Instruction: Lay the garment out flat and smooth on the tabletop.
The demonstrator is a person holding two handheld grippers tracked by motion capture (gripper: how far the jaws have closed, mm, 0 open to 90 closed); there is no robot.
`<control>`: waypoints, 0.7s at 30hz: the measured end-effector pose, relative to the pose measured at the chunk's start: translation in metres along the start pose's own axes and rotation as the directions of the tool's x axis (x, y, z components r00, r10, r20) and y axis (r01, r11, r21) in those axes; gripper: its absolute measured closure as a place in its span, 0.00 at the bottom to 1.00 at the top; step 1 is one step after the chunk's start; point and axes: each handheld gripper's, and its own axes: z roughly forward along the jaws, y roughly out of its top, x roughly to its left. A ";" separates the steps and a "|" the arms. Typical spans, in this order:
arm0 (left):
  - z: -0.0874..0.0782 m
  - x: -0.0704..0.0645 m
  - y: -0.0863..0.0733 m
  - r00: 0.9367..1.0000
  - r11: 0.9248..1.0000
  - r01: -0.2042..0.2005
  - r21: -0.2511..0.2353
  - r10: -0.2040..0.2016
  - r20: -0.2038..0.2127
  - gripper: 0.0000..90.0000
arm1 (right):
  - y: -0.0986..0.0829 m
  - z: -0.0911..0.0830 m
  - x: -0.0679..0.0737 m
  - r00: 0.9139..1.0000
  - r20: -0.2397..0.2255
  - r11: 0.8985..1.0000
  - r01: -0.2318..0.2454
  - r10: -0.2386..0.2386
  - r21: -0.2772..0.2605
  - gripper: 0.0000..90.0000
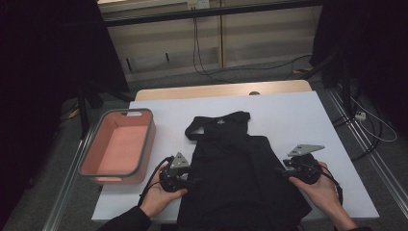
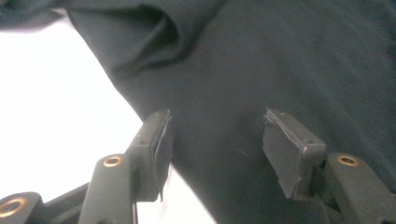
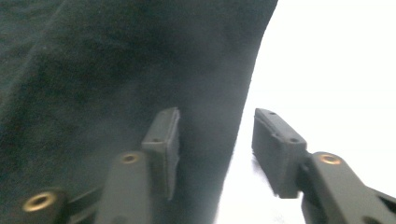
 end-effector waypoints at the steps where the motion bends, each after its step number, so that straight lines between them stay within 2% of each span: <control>1: 0.001 0.002 0.000 1.000 1.000 -0.009 0.002 0.009 0.001 0.50 | -0.001 -0.001 0.001 1.000 -0.012 1.000 -0.001 0.001 -0.002 0.75; 3: 0.002 0.002 0.001 1.000 1.000 -0.017 -0.001 0.017 0.001 0.51 | -0.003 -0.003 0.003 0.999 -0.031 1.000 -0.007 0.007 0.004 0.94; 4: 0.002 0.001 0.001 1.000 1.000 -0.016 -0.005 0.016 -0.002 0.52 | -0.004 -0.004 0.004 0.999 -0.047 1.000 -0.014 0.014 0.003 0.98; 8: 0.000 0.000 0.000 1.000 1.000 -0.020 0.000 0.020 0.023 0.66 | -0.011 -0.012 0.011 1.000 -0.025 1.000 0.001 -0.001 0.012 0.99; 10: 0.000 -0.001 -0.001 1.000 1.000 -0.002 0.001 0.002 0.029 0.75 | -0.016 -0.018 0.013 1.000 -0.023 1.000 0.004 -0.004 0.020 0.99; 13: -0.003 -0.001 -0.001 0.999 1.000 0.019 0.024 -0.020 0.039 0.95 | -0.022 -0.024 0.016 1.000 -0.019 1.000 0.008 -0.008 0.027 0.99; 15: -0.005 0.000 -0.001 0.998 0.999 0.032 0.032 -0.033 0.048 0.98 | -0.025 -0.028 0.018 1.000 -0.021 0.999 0.013 -0.012 0.031 0.99; 21: -0.010 -0.006 -0.003 0.998 0.998 0.015 0.060 -0.019 0.062 1.00 | -0.039 -0.042 0.027 0.999 -0.036 0.999 0.029 -0.027 0.038 0.99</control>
